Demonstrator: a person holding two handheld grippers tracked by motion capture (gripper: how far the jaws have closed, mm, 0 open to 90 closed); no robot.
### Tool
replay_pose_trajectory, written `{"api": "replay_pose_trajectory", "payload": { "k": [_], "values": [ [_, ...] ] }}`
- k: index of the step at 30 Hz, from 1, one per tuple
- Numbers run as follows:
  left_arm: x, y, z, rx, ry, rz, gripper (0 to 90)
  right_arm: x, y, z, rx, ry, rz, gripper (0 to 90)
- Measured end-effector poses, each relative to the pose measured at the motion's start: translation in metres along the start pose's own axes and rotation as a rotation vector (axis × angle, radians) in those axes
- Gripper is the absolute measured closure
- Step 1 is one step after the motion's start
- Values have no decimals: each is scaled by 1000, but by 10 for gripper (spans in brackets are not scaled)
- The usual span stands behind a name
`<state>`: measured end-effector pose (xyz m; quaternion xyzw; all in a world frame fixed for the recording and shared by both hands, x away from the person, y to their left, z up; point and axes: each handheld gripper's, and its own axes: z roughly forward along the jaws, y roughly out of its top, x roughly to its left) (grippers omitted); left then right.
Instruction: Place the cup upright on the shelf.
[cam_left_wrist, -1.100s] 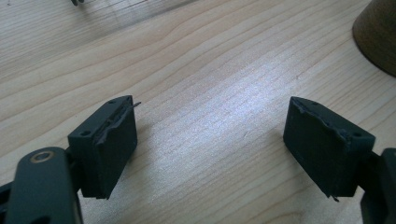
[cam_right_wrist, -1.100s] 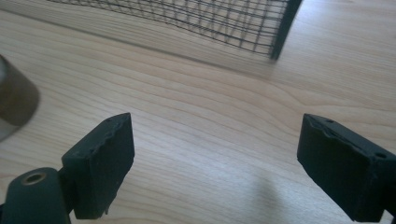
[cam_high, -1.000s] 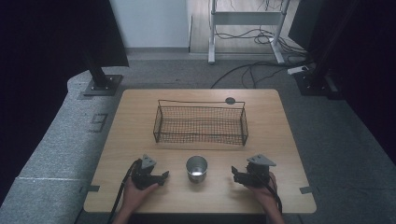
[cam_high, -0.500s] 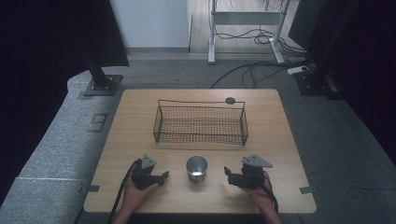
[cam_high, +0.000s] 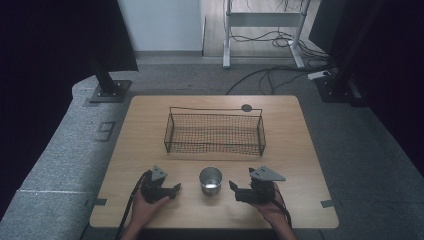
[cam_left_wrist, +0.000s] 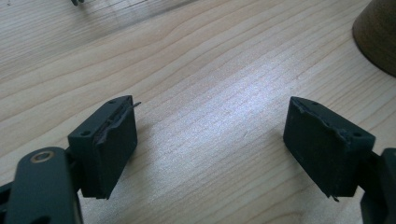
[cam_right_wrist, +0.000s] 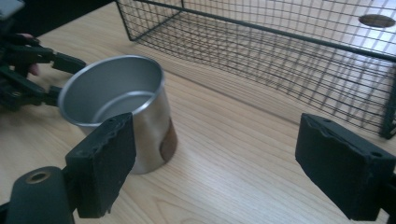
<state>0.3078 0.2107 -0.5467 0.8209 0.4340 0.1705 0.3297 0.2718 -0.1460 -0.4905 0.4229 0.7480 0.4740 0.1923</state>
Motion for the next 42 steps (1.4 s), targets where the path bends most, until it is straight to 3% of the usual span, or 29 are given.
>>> {"api": "replay_pose_trajectory", "payload": {
  "k": [4,15,23,42],
  "values": [
    [0,0,0,0,0,0,175,5,2,1,-5,24,2,120],
    [0,0,0,0,0,0,175,27,9,15,2,83,-53,94],
    [0,0,0,0,0,0,175,34,11,24,13,123,-46,84],
    [0,0,0,1,0,1,176,57,24,59,41,141,-95,30]
  ]
}}
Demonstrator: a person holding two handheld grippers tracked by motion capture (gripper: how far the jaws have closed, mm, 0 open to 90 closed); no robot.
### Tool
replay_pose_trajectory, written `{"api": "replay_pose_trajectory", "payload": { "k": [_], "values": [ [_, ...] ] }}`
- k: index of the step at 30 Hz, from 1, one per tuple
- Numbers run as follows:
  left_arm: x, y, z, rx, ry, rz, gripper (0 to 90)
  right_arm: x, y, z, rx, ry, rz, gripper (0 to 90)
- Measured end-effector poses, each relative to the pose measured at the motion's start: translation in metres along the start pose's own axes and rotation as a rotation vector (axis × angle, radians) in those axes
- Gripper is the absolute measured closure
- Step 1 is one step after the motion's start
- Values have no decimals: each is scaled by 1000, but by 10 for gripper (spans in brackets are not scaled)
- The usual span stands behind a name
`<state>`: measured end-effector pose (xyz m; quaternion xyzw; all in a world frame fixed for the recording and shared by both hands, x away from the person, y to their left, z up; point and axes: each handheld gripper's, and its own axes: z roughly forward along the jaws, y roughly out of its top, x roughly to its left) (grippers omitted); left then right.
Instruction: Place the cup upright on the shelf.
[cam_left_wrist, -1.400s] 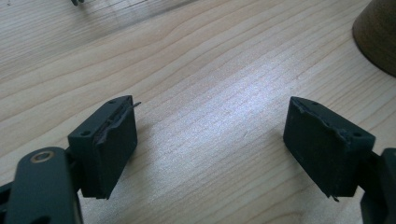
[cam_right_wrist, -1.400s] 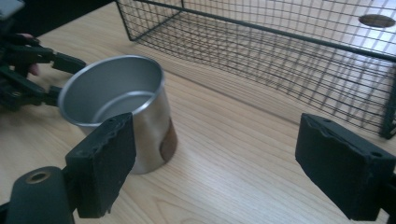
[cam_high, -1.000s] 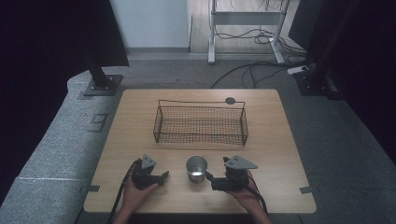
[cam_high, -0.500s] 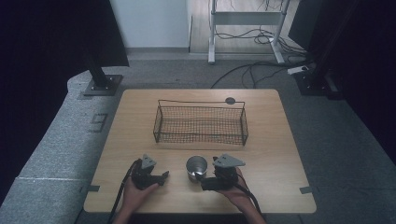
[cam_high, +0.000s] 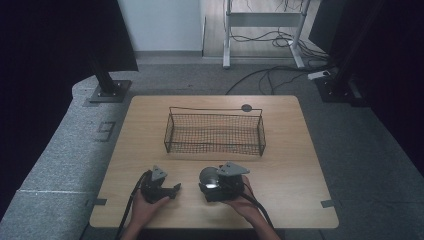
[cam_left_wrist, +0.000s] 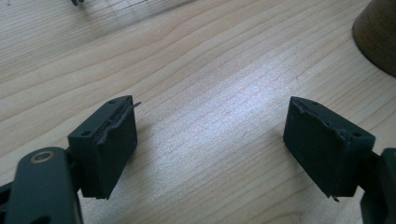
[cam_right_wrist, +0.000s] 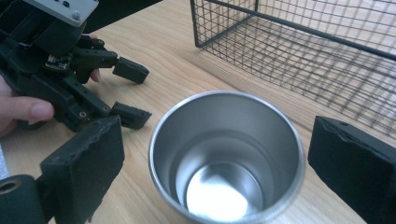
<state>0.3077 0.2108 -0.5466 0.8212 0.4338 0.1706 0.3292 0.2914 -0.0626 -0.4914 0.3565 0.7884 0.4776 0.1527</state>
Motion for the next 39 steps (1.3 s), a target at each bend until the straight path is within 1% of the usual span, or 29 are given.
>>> {"api": "replay_pose_trajectory", "payload": {
  "k": [1,3,6,10,16,18,21,22,23,25,28,31,34,39],
  "values": [
    [0,0,0,0,0,0,176,1,1,4,6,-7,-11,22],
    [0,0,0,1,-1,1,175,0,0,7,13,-5,-7,21],
    [0,0,0,1,-1,1,176,0,-3,8,21,-12,-9,19],
    [0,0,0,0,0,0,175,0,-5,8,25,-11,-6,19],
    [0,0,0,0,0,1,176,-2,-11,13,45,-14,-6,21],
    [0,0,0,-2,0,-2,175,-2,-13,18,53,-15,-9,27],
    [0,0,0,-2,0,-2,175,-1,-14,20,56,-14,-12,46],
    [0,0,0,-1,0,-1,176,1,-15,22,48,-22,-28,129],
    [0,0,0,-1,0,0,175,1,-17,22,40,-28,-43,130],
    [0,0,0,-1,0,0,175,0,-17,21,44,-20,-38,133],
    [0,0,0,0,-1,0,175,0,-16,21,50,-21,-45,133],
    [0,0,0,-1,0,0,175,-2,-16,21,53,-10,-49,135],
    [0,0,0,0,0,0,176,-3,-16,20,52,-16,-44,136],
    [0,0,0,-1,0,0,175,-6,-15,17,59,-25,-49,137]
  ]
}}
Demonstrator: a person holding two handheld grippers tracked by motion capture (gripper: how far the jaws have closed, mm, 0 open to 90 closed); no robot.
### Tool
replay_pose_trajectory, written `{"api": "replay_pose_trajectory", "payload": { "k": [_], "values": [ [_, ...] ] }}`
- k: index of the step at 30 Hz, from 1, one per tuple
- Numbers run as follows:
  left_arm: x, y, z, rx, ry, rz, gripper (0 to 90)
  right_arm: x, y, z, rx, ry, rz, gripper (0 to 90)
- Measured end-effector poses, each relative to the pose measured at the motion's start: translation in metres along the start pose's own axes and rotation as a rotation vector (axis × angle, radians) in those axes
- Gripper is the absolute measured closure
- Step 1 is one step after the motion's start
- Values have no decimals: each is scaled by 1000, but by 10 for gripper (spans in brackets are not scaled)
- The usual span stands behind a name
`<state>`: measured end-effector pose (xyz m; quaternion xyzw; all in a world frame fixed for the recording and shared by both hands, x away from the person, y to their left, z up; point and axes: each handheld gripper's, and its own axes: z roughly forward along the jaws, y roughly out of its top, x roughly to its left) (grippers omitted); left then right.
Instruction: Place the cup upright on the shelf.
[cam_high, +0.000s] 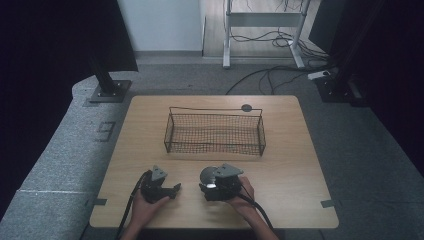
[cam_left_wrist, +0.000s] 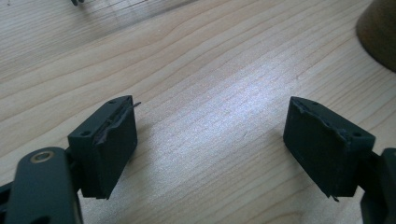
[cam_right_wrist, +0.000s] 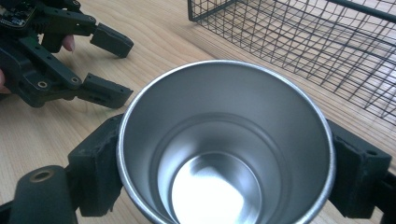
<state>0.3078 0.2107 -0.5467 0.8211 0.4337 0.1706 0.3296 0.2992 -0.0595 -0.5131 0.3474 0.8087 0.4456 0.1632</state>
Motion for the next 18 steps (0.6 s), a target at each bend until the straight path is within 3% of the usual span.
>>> {"api": "replay_pose_trajectory", "payload": {
  "k": [18],
  "values": [
    [0,0,0,1,0,1,175,-12,5,-19,-35,0,19,137]
  ]
}}
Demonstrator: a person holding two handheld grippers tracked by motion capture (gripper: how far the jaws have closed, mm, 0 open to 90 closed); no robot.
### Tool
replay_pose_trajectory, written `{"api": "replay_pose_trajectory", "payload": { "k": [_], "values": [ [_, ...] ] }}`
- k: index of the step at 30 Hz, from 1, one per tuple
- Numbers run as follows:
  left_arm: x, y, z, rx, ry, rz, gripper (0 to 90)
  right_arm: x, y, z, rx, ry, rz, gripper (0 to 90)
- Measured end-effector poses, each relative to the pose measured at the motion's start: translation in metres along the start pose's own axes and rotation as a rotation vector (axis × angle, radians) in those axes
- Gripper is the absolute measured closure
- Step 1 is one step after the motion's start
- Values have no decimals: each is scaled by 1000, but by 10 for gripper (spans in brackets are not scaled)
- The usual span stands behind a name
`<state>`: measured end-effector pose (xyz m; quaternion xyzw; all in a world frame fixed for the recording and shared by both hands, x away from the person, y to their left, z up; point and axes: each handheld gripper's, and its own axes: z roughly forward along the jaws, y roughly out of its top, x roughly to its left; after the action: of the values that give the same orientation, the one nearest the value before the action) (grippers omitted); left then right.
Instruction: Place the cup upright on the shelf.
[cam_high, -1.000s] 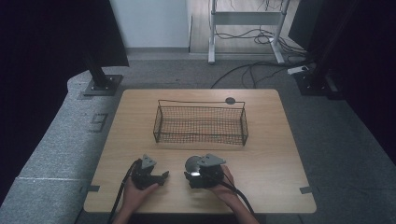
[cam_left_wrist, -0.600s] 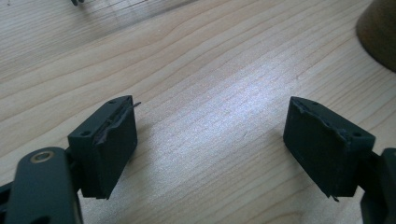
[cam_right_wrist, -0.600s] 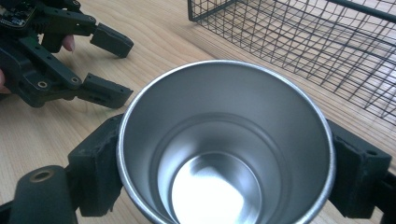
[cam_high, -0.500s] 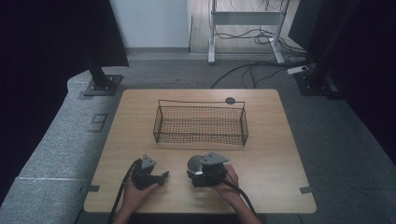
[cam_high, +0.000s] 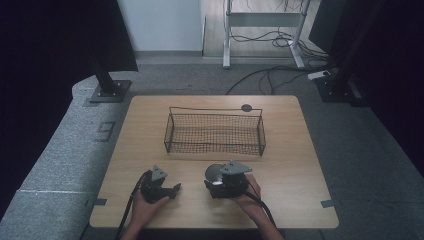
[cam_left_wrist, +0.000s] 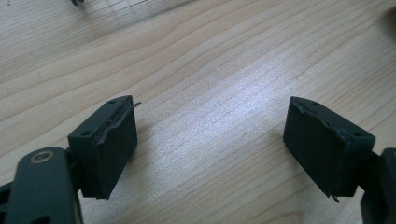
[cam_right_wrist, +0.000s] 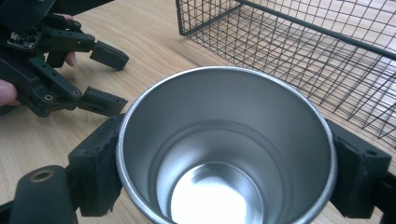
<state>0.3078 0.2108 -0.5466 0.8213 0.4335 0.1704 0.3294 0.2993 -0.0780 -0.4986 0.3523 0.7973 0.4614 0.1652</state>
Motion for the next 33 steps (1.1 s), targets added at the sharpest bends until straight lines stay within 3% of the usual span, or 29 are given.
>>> {"api": "replay_pose_trajectory", "payload": {
  "k": [33],
  "values": [
    [0,0,0,-1,1,-1,175,-14,10,-24,-72,-45,30,138]
  ]
}}
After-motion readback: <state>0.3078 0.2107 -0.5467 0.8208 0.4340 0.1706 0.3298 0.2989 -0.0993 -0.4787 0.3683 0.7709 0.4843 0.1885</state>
